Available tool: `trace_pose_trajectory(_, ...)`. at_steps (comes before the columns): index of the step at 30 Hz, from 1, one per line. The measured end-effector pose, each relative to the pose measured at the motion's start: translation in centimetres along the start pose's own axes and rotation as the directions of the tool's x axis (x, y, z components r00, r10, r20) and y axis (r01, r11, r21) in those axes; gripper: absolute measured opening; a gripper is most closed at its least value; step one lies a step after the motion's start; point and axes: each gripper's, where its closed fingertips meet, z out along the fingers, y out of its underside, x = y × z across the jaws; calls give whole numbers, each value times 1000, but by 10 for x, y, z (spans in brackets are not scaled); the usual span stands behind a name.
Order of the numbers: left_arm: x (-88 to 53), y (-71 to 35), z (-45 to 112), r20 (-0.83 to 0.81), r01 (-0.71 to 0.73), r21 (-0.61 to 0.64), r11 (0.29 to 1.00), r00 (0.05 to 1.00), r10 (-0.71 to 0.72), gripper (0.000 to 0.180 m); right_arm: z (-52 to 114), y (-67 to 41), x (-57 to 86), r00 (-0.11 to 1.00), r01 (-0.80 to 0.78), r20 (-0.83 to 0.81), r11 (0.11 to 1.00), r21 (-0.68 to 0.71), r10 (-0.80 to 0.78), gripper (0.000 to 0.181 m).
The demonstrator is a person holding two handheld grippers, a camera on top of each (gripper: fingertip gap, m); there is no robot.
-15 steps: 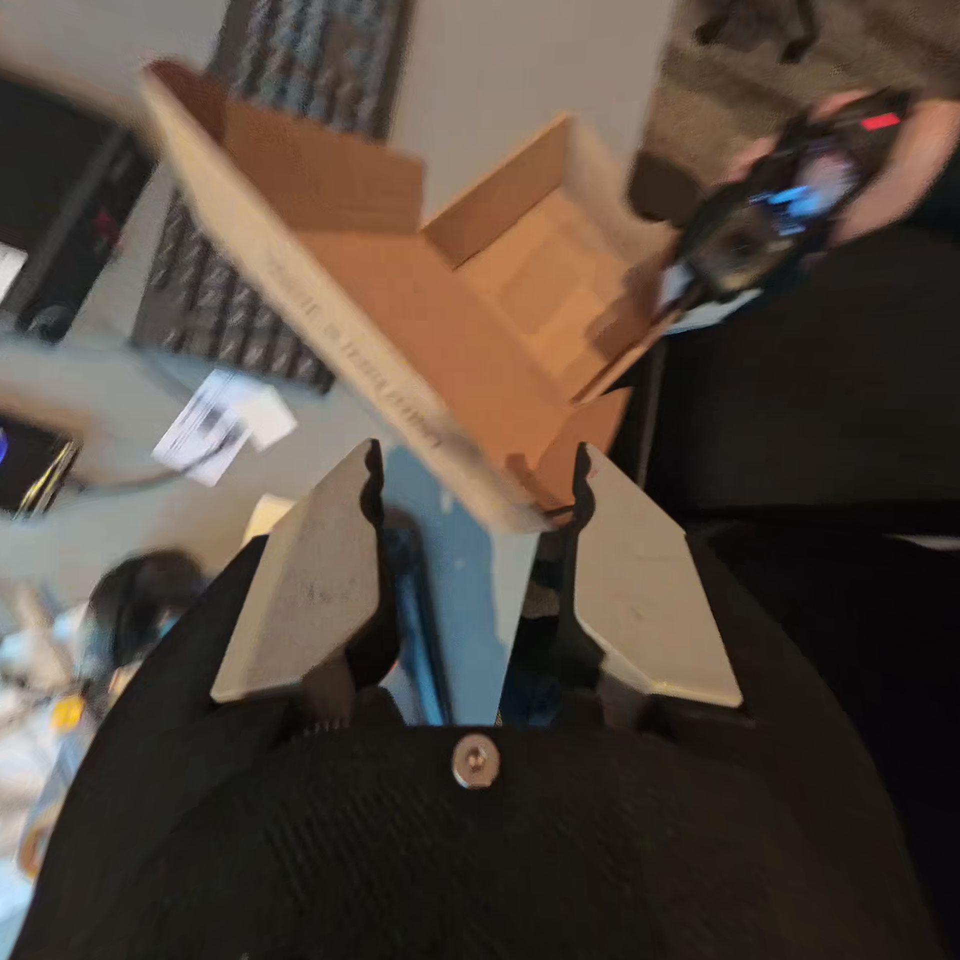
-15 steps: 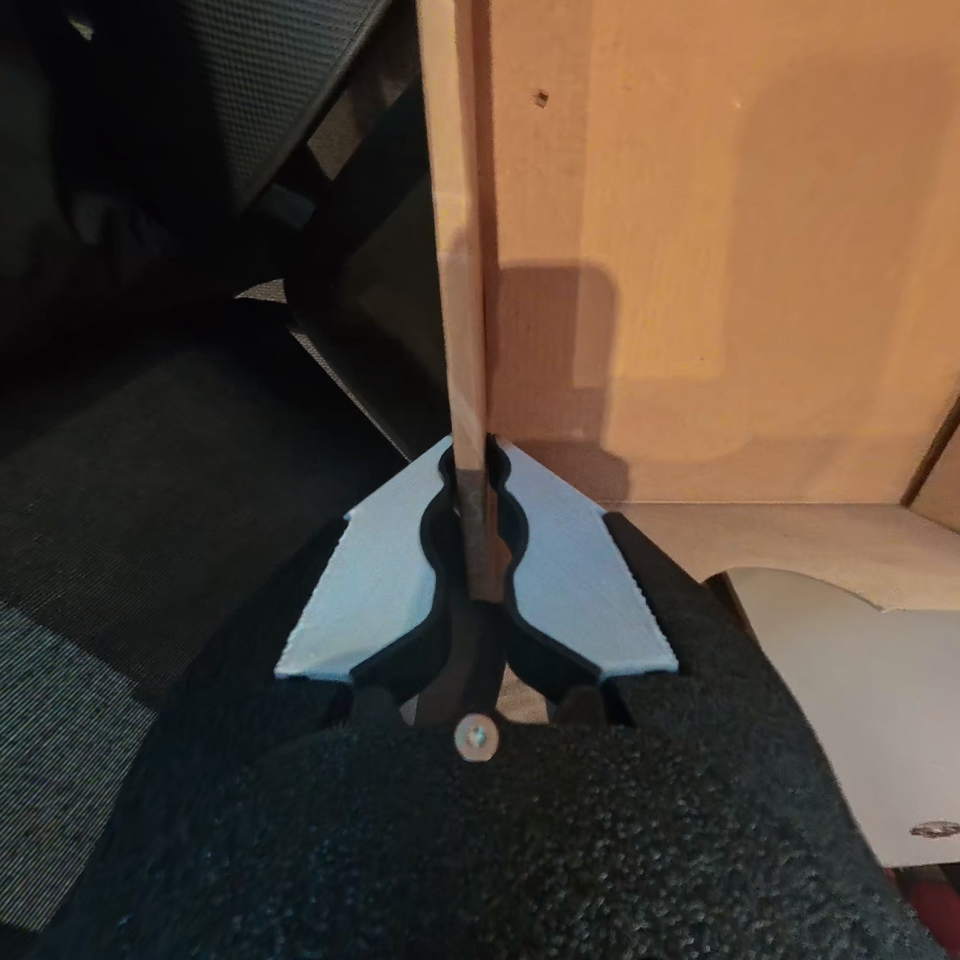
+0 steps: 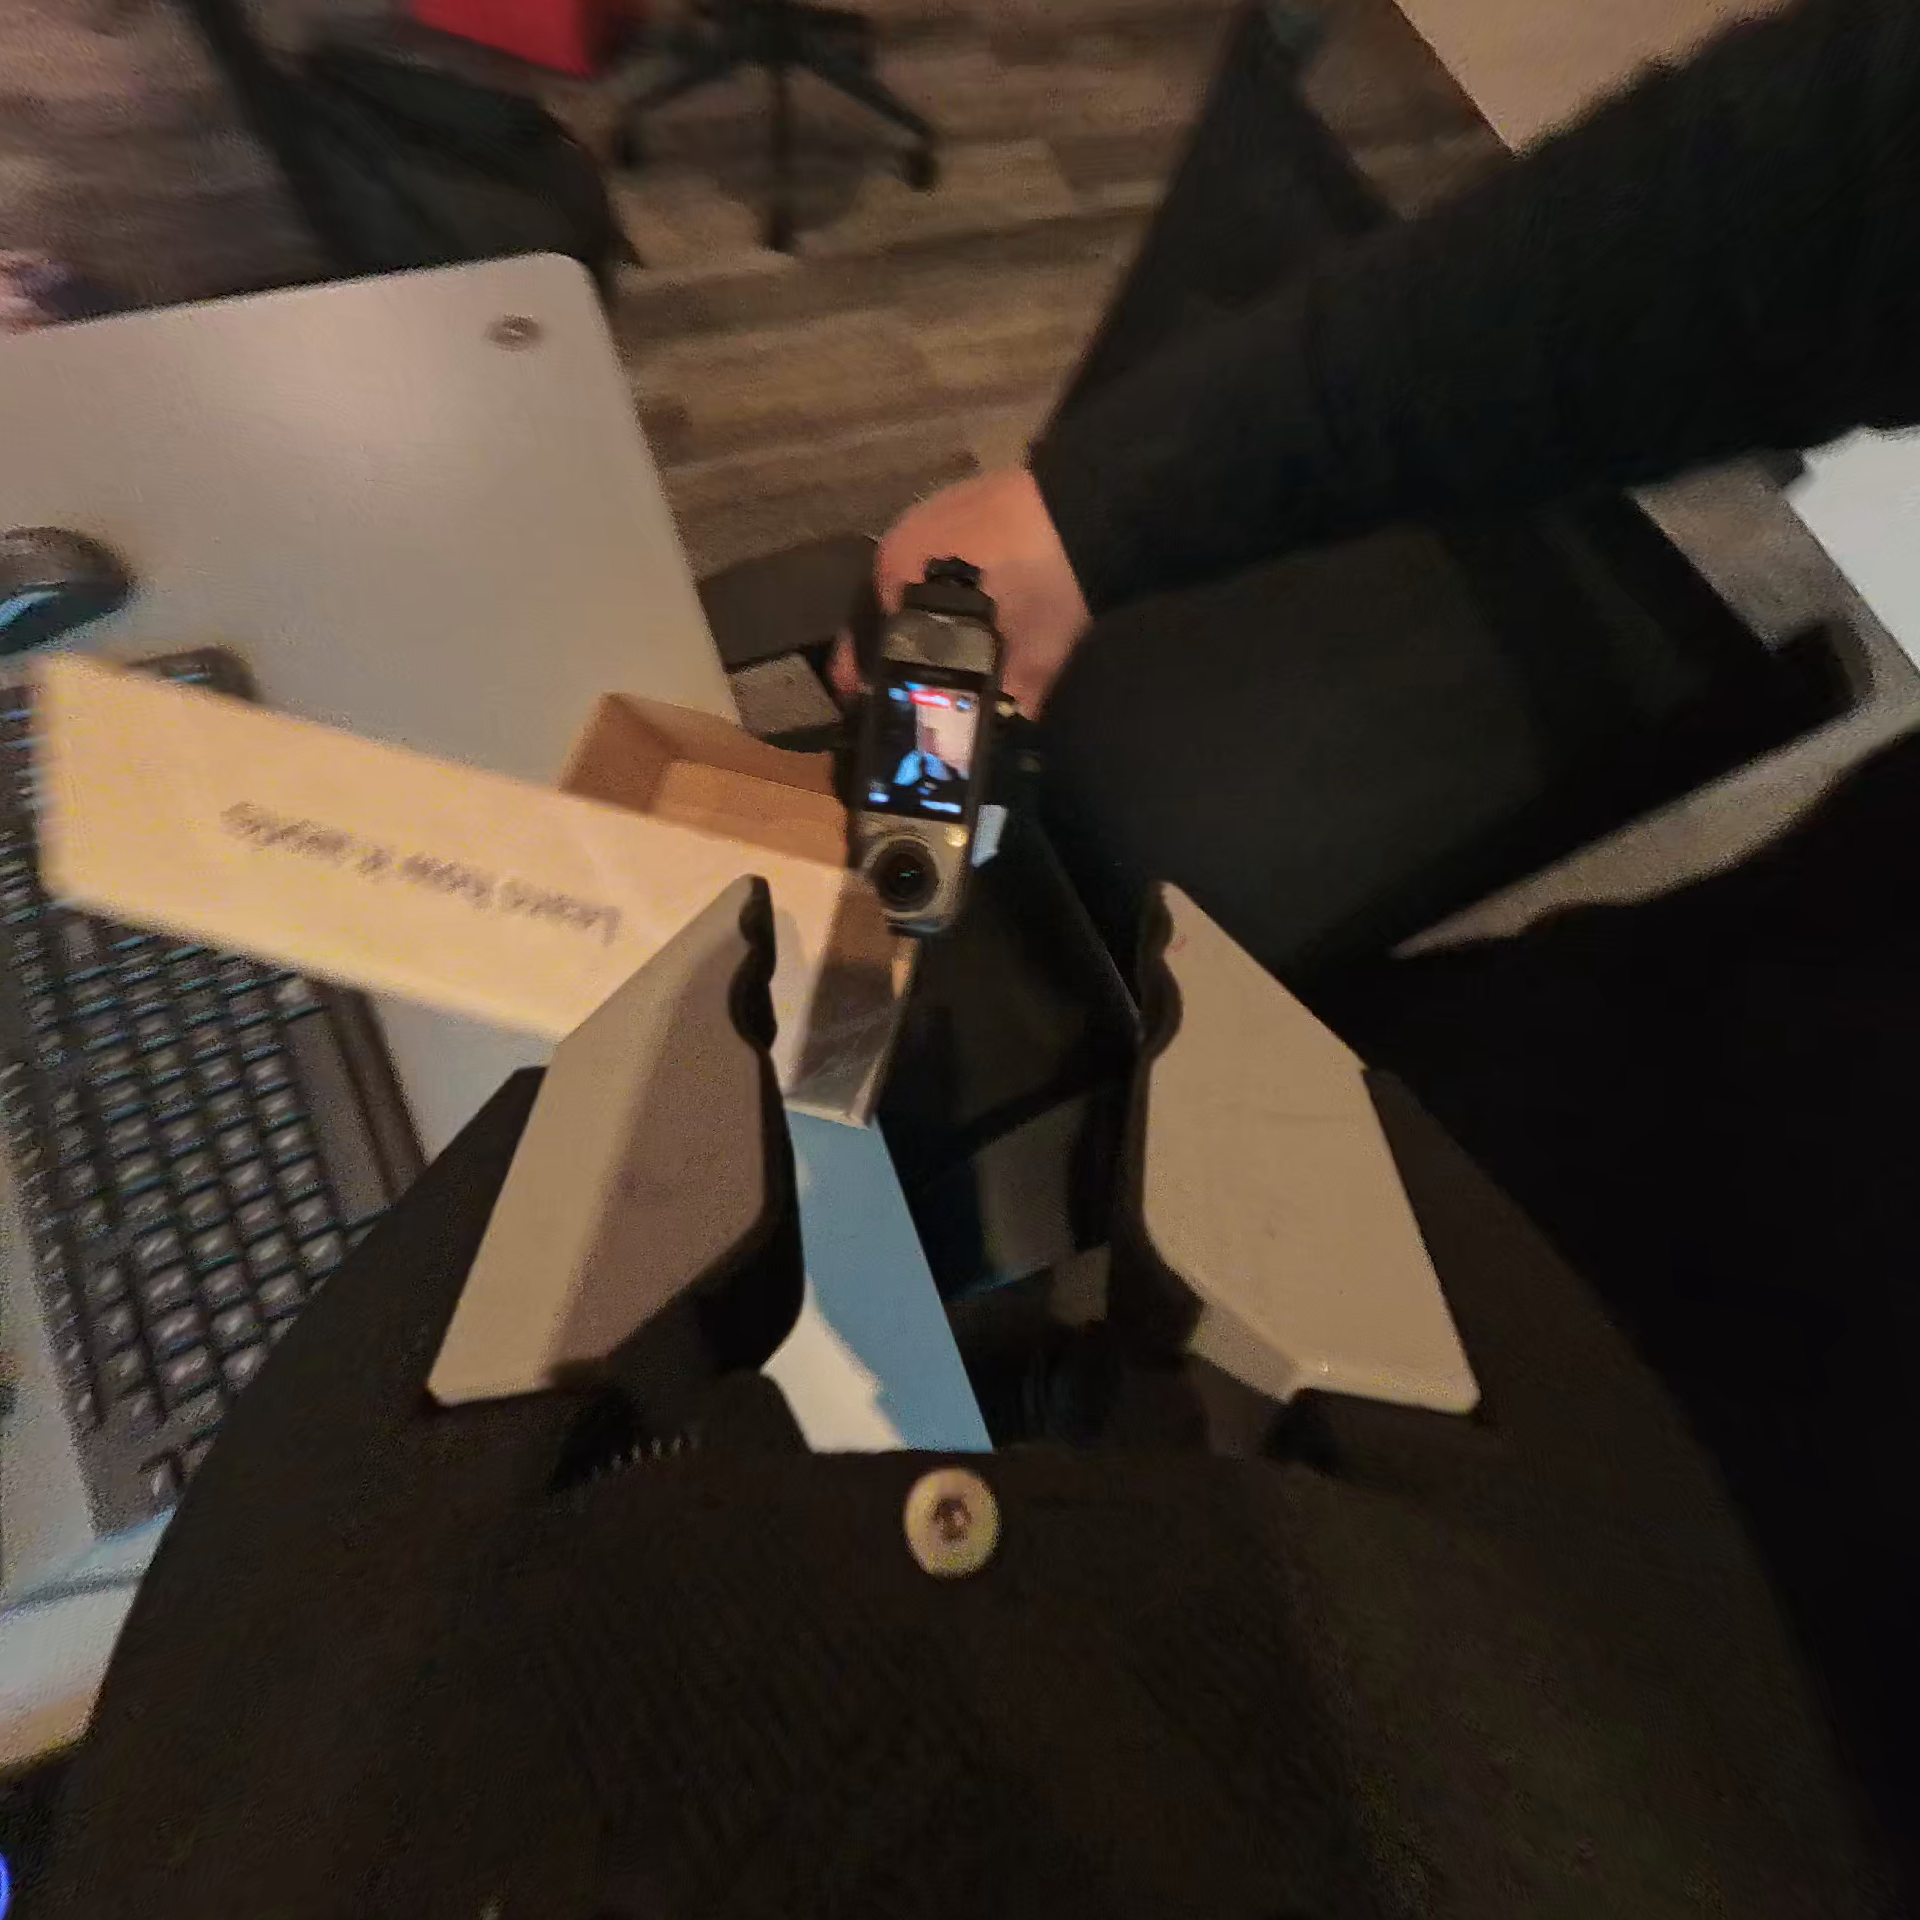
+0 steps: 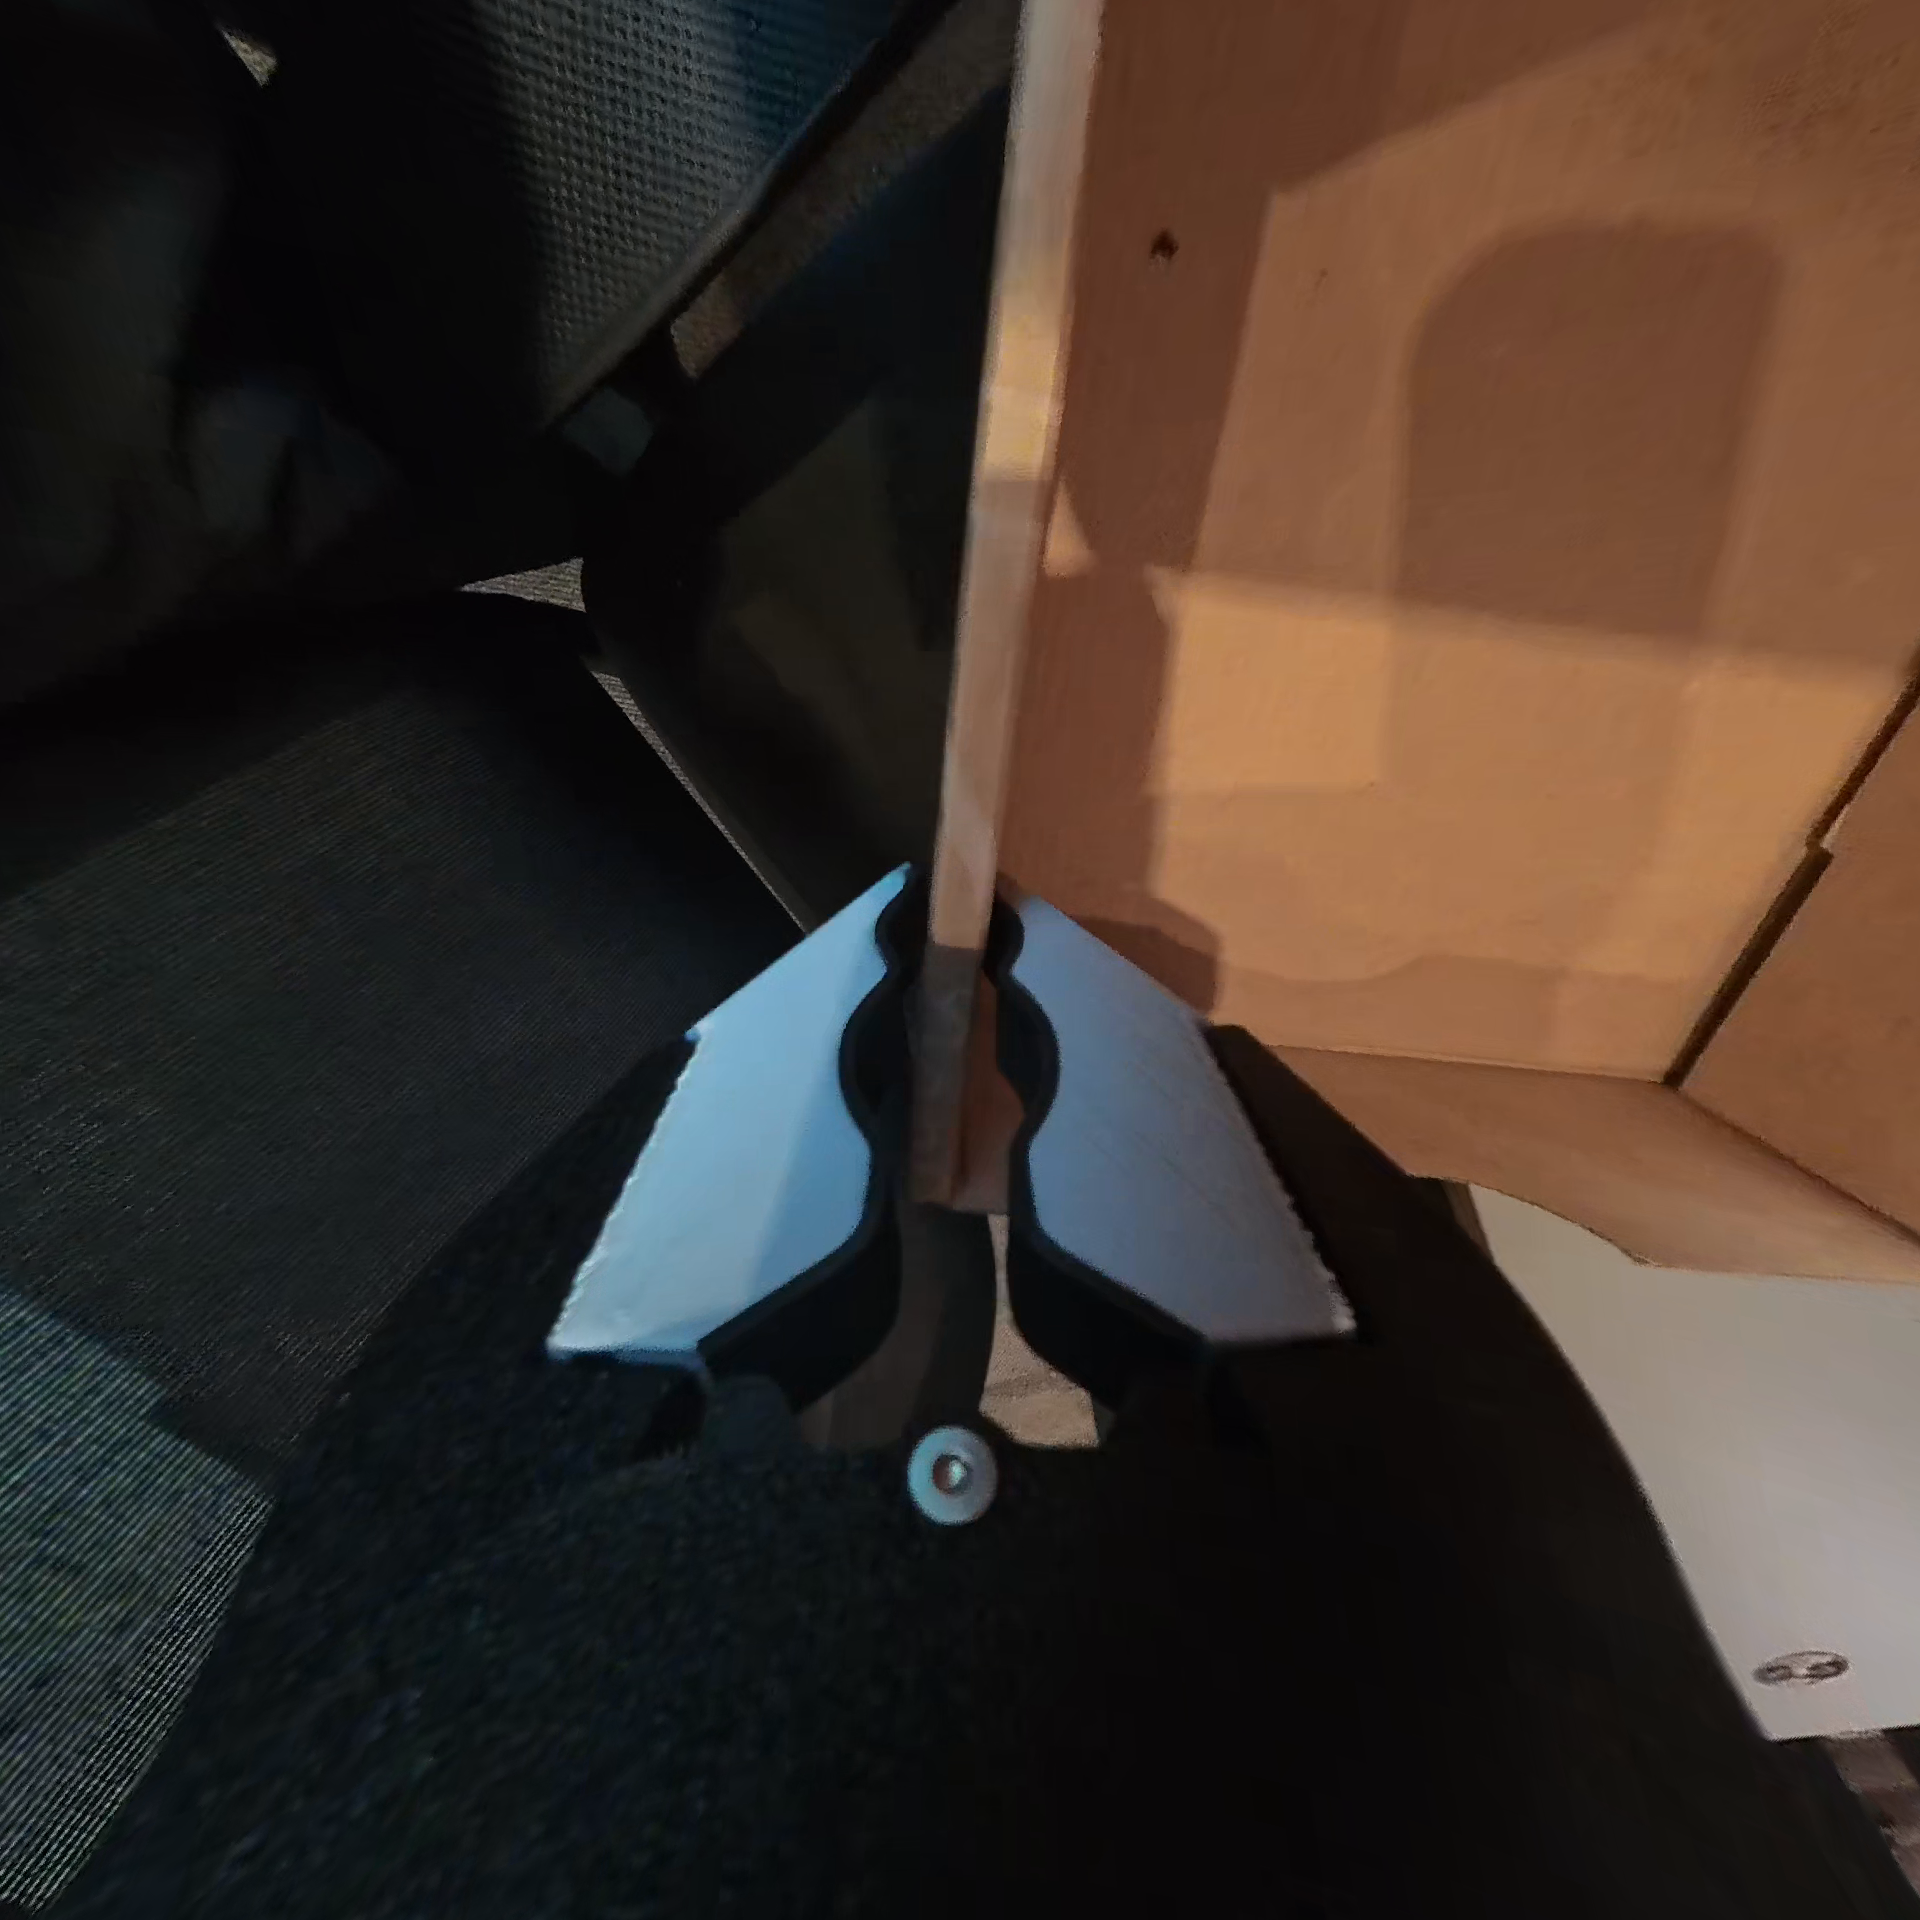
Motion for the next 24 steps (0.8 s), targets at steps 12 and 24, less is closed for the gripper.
trace_pose_trajectory(12,-44,111,39,19,-4,-376,927,1000,12,4,11,11,8,998,-53,-15,997,64,54,8)
trace_pose_trajectory(24,-62,272,68,109,291,-525,800,955,-276,0,12,26,37,996,-92,9,994,59,91,10)
